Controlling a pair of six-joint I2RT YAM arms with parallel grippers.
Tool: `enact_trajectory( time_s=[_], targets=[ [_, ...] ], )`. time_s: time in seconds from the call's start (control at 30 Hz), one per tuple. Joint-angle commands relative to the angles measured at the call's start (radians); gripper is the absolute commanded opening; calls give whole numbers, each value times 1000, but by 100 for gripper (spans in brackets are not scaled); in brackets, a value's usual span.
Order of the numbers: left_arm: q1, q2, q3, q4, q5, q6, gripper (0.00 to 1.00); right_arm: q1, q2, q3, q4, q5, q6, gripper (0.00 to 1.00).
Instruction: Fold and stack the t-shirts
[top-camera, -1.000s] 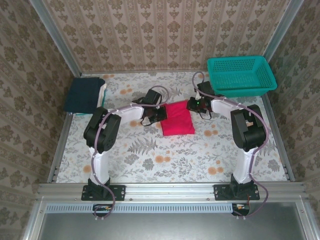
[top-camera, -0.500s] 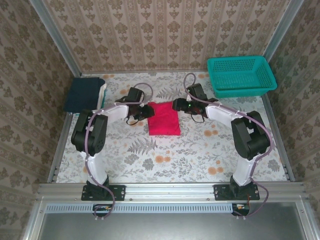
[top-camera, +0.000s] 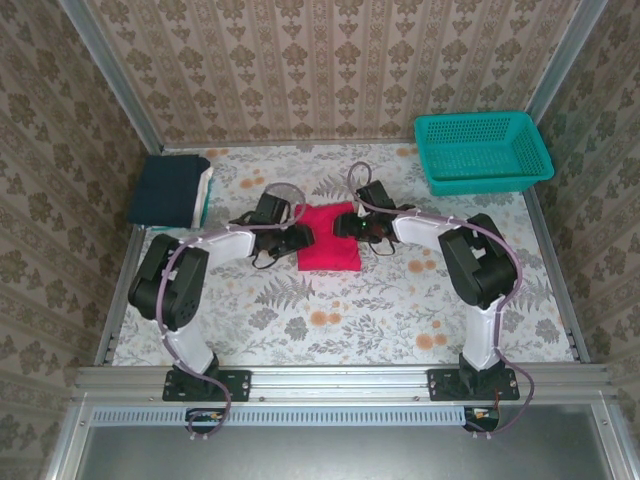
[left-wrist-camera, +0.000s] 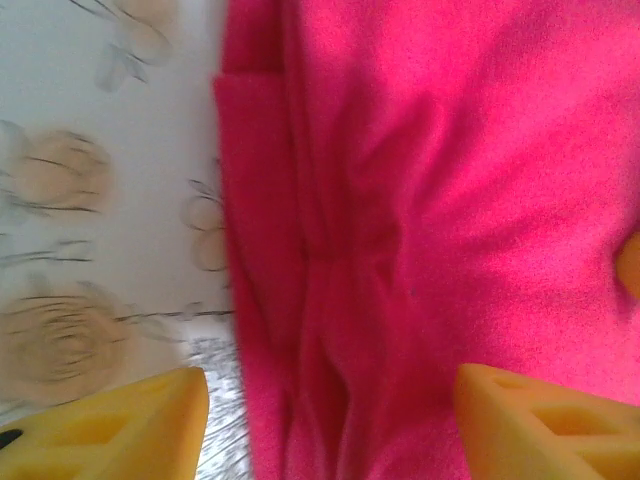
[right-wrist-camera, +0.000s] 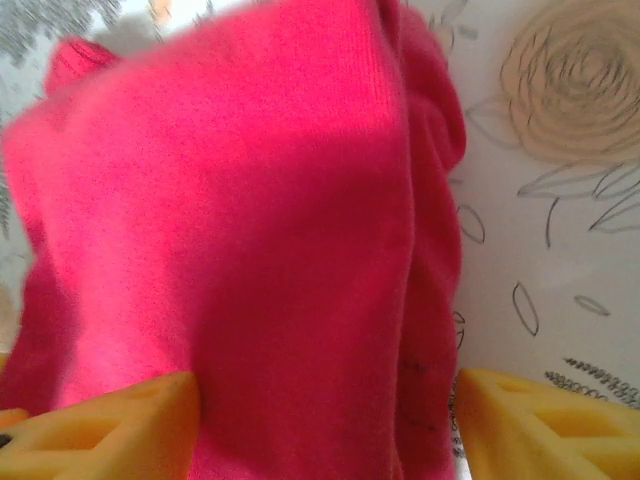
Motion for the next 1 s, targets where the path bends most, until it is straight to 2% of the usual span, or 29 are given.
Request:
enact_trajectory(
  time_s=[0.0, 0.13, 0.27, 0.5, 0.7, 0.97],
  targets=[
    [-27, 45, 14, 81, 35, -69, 66, 11, 18, 20, 10, -38, 16, 64],
    [-43, 86, 33, 82, 28, -72, 65, 19, 38, 18, 39, -77, 41, 53],
    [-48, 101, 42, 51, 2, -49, 64, 19, 57, 20, 60, -106, 58, 50],
    [-45, 139, 23, 173, 88, -101, 56, 30, 80, 16, 128, -173, 99, 43],
    [-44, 159, 68, 171, 114, -84, 37, 33, 81, 4, 152, -200, 112, 35],
    [-25, 201, 98, 170, 134, -55, 7, 35, 75, 0, 159, -232, 108, 34]
  ],
)
